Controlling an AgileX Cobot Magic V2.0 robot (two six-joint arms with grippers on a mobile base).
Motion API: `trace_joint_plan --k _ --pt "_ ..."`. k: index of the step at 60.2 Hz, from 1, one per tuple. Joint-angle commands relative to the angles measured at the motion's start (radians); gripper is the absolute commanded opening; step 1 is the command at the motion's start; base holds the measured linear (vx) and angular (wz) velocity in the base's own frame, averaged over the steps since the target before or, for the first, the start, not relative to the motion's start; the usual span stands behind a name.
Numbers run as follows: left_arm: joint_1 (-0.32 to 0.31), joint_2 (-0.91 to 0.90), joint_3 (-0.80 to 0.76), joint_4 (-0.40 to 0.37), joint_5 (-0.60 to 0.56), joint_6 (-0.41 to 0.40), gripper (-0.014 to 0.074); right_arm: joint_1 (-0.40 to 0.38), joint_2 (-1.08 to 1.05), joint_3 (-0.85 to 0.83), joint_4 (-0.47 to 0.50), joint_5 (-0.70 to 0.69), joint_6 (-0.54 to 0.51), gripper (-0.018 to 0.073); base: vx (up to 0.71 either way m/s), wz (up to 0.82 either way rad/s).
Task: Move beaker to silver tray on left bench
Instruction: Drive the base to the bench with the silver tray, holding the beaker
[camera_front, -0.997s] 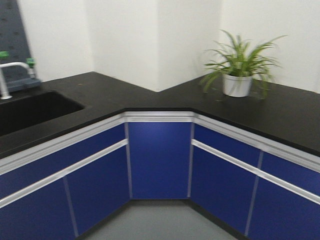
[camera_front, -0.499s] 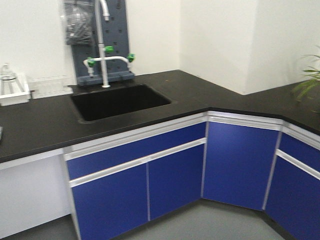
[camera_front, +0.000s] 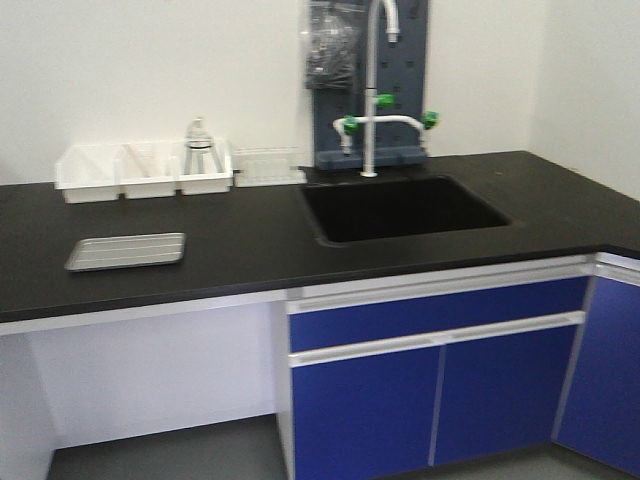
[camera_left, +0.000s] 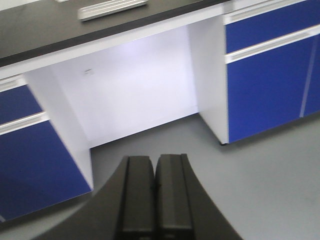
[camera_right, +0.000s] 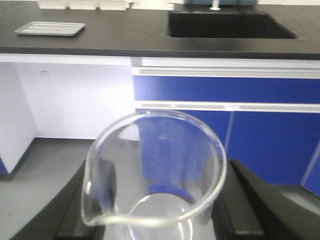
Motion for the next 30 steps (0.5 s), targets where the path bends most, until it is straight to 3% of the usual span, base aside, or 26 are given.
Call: trace_joint_plan --k 1,30 --pt "-0.003 -0.007 0.02 -0.001 -0.083 -0.002 0.0001 -0.003 0.002 -0.03 -0.029 -0.049 -0.001 -0.0011 0.13 0.52" --pt "-0.003 -0.007 0.02 -0.001 -0.083 -0.002 0.0001 -0.003 0.002 -0.03 -0.029 -0.049 0.0 -0.0011 0.18 0.43"
